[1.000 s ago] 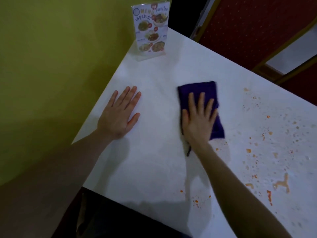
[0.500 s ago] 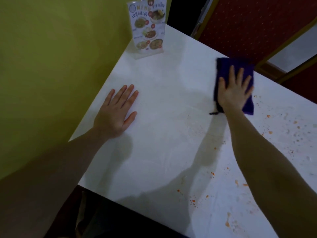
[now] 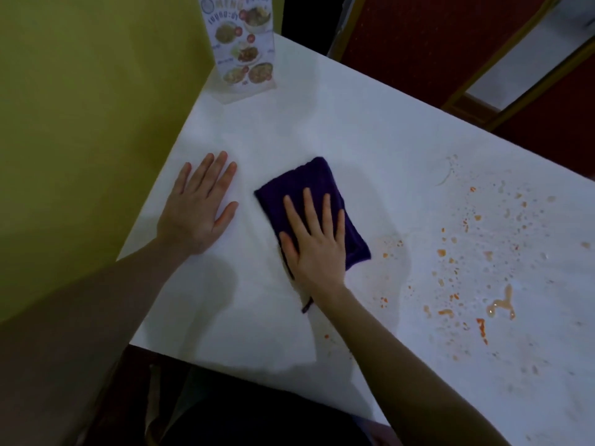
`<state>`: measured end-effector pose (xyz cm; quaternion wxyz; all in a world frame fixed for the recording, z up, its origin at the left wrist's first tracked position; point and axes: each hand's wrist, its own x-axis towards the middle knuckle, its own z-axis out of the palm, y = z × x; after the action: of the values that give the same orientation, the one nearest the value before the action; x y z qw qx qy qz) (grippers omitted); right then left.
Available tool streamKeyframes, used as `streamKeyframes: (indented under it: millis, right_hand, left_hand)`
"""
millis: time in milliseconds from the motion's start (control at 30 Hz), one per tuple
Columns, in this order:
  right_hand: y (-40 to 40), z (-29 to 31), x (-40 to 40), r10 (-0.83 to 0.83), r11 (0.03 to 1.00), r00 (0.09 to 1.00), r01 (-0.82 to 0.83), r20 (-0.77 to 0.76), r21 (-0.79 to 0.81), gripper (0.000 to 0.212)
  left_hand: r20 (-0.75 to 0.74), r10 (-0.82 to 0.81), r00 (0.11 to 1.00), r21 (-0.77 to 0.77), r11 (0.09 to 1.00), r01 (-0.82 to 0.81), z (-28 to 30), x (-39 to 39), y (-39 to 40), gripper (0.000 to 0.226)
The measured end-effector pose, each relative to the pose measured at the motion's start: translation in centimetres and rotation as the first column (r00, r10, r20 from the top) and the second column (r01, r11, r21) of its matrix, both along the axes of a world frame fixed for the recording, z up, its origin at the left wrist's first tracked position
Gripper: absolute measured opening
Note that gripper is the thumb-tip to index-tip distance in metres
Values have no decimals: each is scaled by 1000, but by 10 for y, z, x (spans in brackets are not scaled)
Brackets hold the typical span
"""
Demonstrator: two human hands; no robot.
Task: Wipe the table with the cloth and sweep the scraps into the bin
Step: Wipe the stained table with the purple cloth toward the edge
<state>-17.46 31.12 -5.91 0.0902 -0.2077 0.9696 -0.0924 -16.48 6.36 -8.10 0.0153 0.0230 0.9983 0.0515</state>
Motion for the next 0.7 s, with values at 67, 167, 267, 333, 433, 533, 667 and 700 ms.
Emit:
streamKeyframes:
  millis: [67, 167, 267, 333, 433, 533, 667, 700]
  right_hand:
    - [30, -1, 14, -6, 1000, 1000, 6, 1, 23, 60]
    - [86, 2, 16, -190, 977, 982, 191, -21, 94, 64]
    - [118, 7, -20, -393, 911, 919, 389, 7, 140, 66]
    - [110, 6, -56, -512, 855, 859, 506, 25, 117, 65]
    - [65, 3, -94, -582, 812, 813, 580, 13, 64, 62]
    - [5, -2, -85, -468, 881, 883, 469, -19, 58, 60]
    - [-48, -4, -3, -298, 955, 954, 298, -26, -11, 59]
    - [-48, -4, 21, -274, 961, 962, 273, -14, -32, 58]
  left_hand:
    - [11, 5, 1000, 2, 1000, -5, 1, -1, 1, 66]
    - [15, 7, 1000, 12, 1000, -7, 3, -2, 1, 67]
    - [14, 4, 1000, 6, 1000, -4, 2, -2, 0, 67]
    - [17, 0, 1000, 10, 1000, -1, 1, -3, -1, 67]
    - [25, -3, 1000, 10, 1000, 2, -1, -2, -2, 67]
    - [28, -9, 1000, 27, 1000, 8, 0, -1, -2, 67]
    - [33, -8, 999, 17, 1000, 7, 0, 0, -1, 68]
    - [32, -7, 999, 20, 1000, 7, 0, 0, -1, 68]
